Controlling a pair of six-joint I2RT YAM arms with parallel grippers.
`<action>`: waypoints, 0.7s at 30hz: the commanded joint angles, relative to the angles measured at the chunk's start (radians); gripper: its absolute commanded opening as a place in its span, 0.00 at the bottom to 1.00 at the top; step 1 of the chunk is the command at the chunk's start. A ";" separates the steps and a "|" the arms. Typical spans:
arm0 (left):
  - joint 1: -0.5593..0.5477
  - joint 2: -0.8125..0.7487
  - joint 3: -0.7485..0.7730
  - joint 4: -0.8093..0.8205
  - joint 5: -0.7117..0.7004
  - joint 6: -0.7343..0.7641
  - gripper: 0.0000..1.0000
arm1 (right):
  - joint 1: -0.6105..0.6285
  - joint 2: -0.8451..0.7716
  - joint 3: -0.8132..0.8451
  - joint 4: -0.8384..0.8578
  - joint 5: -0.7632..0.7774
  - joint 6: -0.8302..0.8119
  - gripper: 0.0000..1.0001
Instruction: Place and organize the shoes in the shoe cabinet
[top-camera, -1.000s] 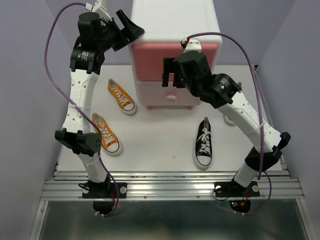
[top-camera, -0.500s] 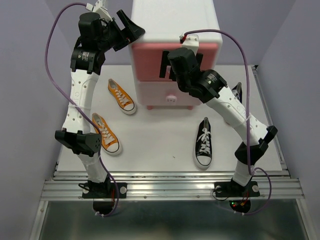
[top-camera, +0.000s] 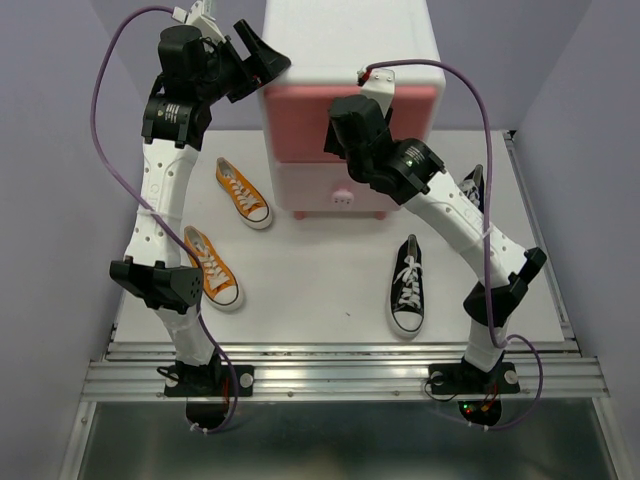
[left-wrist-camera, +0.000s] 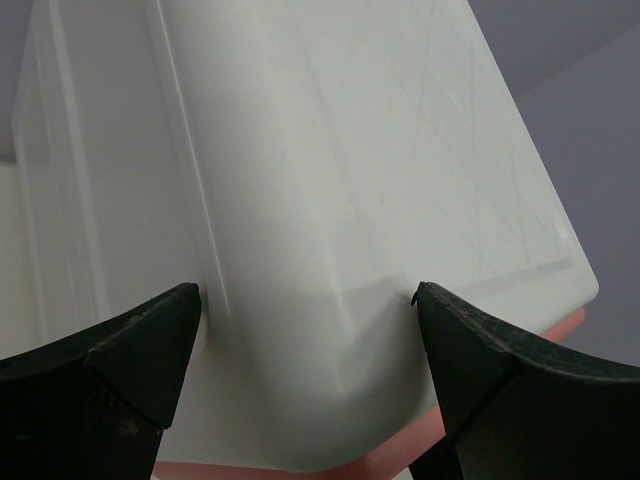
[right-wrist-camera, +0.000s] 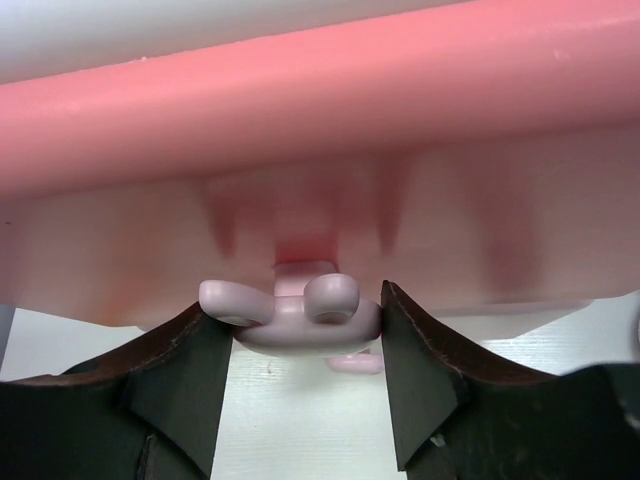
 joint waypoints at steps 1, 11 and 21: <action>-0.027 0.022 -0.039 -0.116 0.016 0.039 0.99 | 0.004 -0.008 0.018 0.066 0.038 0.024 0.49; -0.027 0.030 -0.033 -0.130 -0.024 0.039 0.99 | 0.013 -0.136 -0.184 0.125 -0.137 -0.008 0.06; -0.027 0.039 -0.027 -0.145 -0.082 0.023 0.99 | 0.126 -0.321 -0.364 0.106 -0.194 0.068 0.01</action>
